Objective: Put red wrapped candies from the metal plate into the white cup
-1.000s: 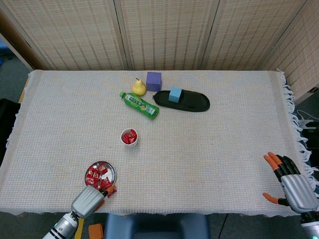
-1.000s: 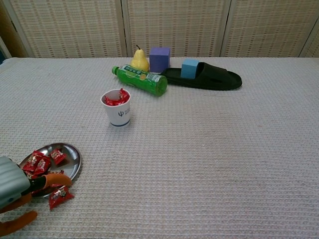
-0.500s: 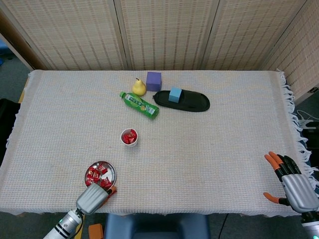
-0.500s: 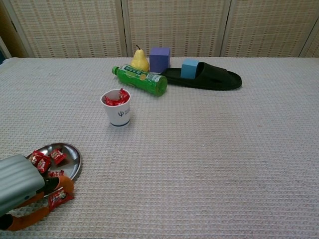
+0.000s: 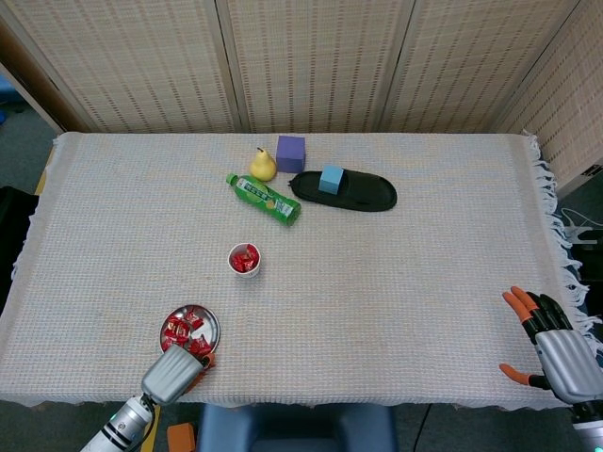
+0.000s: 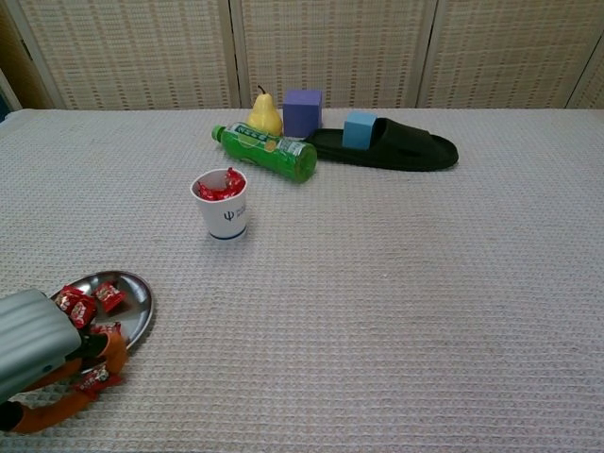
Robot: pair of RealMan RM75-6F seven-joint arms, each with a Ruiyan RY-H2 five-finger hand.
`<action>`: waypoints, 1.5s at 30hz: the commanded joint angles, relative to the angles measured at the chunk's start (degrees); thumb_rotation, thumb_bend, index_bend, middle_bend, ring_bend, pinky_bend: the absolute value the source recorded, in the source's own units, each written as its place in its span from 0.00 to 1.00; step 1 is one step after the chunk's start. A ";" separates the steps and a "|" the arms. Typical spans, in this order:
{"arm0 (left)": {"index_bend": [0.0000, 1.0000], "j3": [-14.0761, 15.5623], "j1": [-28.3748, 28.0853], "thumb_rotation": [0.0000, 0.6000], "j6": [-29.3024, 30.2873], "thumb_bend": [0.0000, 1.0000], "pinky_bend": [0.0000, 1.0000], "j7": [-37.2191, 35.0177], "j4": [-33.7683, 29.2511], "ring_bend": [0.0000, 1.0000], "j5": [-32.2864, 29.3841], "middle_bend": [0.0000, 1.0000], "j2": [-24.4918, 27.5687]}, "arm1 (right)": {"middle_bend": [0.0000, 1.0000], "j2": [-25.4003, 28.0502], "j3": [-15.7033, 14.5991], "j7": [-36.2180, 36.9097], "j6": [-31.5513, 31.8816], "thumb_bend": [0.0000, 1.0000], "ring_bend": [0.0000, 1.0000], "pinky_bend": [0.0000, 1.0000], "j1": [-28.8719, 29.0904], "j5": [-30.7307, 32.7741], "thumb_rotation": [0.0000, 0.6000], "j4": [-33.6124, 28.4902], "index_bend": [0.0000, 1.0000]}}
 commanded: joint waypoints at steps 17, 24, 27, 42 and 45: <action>0.47 -14.14 -9.43 1.00 -6.73 0.39 1.00 -5.18 -17.05 0.91 -10.21 0.97 10.84 | 0.00 -0.71 1.09 -1.49 -2.28 0.01 0.00 0.01 0.97 2.95 1.00 -0.25 0.00; 0.45 -21.43 -17.43 1.00 -17.05 0.39 1.00 -3.33 -14.86 0.91 -20.04 0.97 8.89 | 0.00 -1.14 1.88 -2.58 -2.97 0.01 0.00 0.01 1.27 4.86 1.00 -0.49 0.00; 0.44 -22.80 -20.10 1.00 -20.03 0.39 1.00 -2.78 -12.07 0.91 -22.95 0.97 6.98 | 0.00 -1.20 2.16 -2.75 -3.38 0.01 0.00 0.01 1.43 5.66 1.00 -0.52 0.00; 0.43 -25.09 -25.79 1.00 -22.59 0.39 1.00 -3.69 -3.34 0.91 -27.91 0.97 1.87 | 0.00 -1.03 2.78 -2.27 -4.22 0.01 0.00 0.01 1.71 7.40 1.00 -0.22 0.00; 0.41 -24.57 -26.18 1.00 -22.32 0.39 1.00 -3.17 -3.15 0.91 -28.18 0.97 1.58 | 0.00 -1.11 2.83 -2.27 -3.68 0.01 0.00 0.01 1.49 7.23 1.00 -0.20 0.00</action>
